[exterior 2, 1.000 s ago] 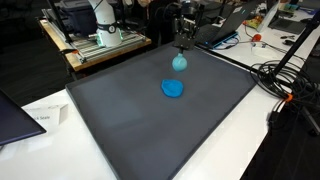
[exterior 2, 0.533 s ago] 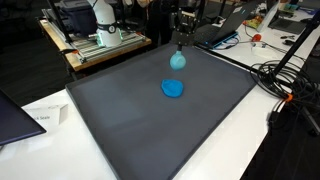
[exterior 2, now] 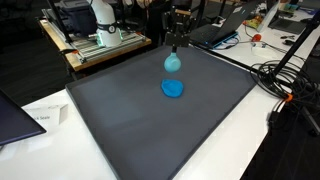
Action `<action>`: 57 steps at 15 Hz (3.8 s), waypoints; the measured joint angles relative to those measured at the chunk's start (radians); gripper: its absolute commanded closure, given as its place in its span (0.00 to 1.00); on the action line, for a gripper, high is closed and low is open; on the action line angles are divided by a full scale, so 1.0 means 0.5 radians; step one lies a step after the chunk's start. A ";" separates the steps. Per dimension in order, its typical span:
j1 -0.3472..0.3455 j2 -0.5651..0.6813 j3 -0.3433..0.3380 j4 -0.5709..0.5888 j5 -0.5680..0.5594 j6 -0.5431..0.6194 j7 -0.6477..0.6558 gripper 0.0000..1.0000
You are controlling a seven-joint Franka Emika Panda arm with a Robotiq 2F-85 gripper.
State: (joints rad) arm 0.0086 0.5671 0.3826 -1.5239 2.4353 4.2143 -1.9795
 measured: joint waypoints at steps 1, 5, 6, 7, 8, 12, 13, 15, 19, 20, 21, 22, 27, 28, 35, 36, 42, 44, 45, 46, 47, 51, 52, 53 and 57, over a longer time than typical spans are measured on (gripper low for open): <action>-0.034 0.006 0.007 0.026 0.047 0.000 -0.073 0.78; -0.256 0.064 0.181 0.078 0.142 0.000 -0.258 0.78; -0.335 0.095 0.257 0.079 0.142 0.000 -0.275 0.78; -0.408 0.130 0.323 0.080 0.142 -0.001 -0.295 0.78; -0.470 0.165 0.376 0.087 0.142 -0.001 -0.313 0.78; -0.661 0.285 0.539 0.155 0.141 -0.001 -0.396 0.78; -0.704 0.305 0.581 0.175 0.141 -0.001 -0.416 0.78; -0.783 0.333 0.660 0.200 0.141 -0.001 -0.452 0.78; -0.906 0.375 0.808 0.238 0.141 -0.001 -0.488 0.78; -0.926 0.391 0.835 0.256 0.141 -0.001 -0.497 0.78; -0.944 0.409 0.861 0.282 0.141 -0.001 -0.506 0.78; -0.959 0.428 0.881 0.310 0.141 -0.001 -0.514 0.78; -1.002 0.495 0.912 0.430 0.141 -0.001 -0.540 0.78; -1.008 0.507 0.912 0.445 0.141 -0.001 -0.540 0.78; -1.081 0.620 0.935 0.517 0.141 -0.001 -0.570 0.78; -1.105 0.641 0.953 0.528 0.141 -0.001 -0.585 0.78; -1.278 0.750 1.095 0.575 0.141 -0.001 -0.670 0.78; -1.321 0.783 1.143 0.595 0.141 -0.001 -0.706 0.78; -1.343 0.804 1.168 0.602 0.141 -0.001 -0.727 0.78; -1.362 0.825 1.195 0.608 0.141 -0.001 -0.747 0.78; -1.382 0.849 1.223 0.617 0.141 -0.001 -0.756 0.53; -1.410 0.914 1.280 0.668 0.141 -0.001 -0.762 0.53; -1.410 0.917 1.284 0.673 0.141 -0.001 -0.762 0.53; -1.410 0.919 1.288 0.675 0.141 -0.001 -0.762 0.53; -1.405 0.923 1.282 0.673 0.141 -0.013 -0.753 0.78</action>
State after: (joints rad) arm -0.6936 1.0287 1.0234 -1.1873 2.5059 4.2079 -2.3559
